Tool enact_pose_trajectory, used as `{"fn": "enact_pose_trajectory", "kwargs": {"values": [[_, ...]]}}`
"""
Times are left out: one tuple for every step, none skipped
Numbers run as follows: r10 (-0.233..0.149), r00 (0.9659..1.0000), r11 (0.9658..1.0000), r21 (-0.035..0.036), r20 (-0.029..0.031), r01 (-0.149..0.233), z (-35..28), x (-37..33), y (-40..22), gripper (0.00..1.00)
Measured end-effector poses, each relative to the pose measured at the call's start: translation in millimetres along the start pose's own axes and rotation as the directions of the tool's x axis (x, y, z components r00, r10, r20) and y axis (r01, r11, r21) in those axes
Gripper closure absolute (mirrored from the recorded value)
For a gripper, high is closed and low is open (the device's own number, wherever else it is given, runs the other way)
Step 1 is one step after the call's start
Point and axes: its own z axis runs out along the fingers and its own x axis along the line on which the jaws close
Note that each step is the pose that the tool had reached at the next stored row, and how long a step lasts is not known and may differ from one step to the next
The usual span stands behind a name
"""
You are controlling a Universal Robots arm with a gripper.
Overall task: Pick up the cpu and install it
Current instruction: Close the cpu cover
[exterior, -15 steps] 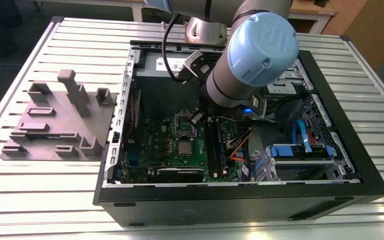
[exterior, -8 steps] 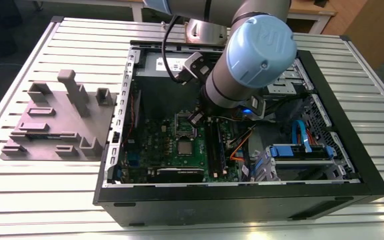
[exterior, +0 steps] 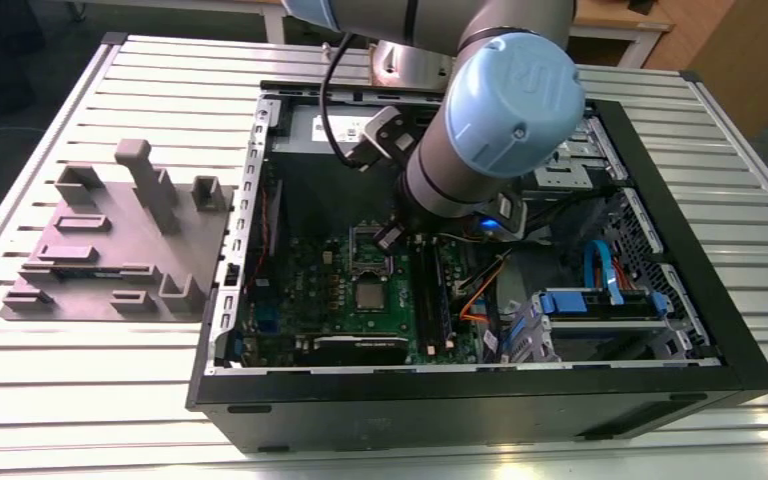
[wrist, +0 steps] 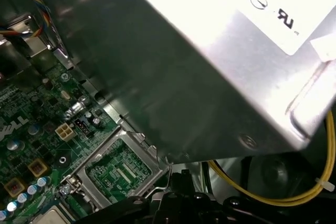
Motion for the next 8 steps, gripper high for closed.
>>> {"fn": "enact_pose_trajectory", "kwargs": {"values": [[0.0, 1.0, 1.0, 0.0011, -0.001, 0.0, 0.0, 0.6, 0.5, 0.89], [0.0, 1.0, 1.0, 0.0013, -0.0013, 0.0, 0.0, 1.0, 0.9, 0.89], [0.0, 1.0, 1.0, 0.0013, -0.0013, 0.0, 0.0, 1.4, 1.4, 0.89], [0.0, 1.0, 1.0, 0.0015, -0.0015, 0.0, -0.1, 1.6, 1.7, 0.89], [0.0, 1.0, 1.0, 0.0015, -0.0019, 0.0, -0.6, 1.6, 1.9, 0.89], [0.0, 1.0, 1.0, 0.0015, -0.0017, 0.0, -1.1, 1.6, 2.2, 0.89], [0.0, 1.0, 1.0, 0.0015, -0.0016, 0.0, -1.8, 1.6, 2.6, 0.89], [0.0, 1.0, 1.0, 0.0015, -0.0016, 0.0, -2.7, 1.4, 2.9, 0.89]]}}
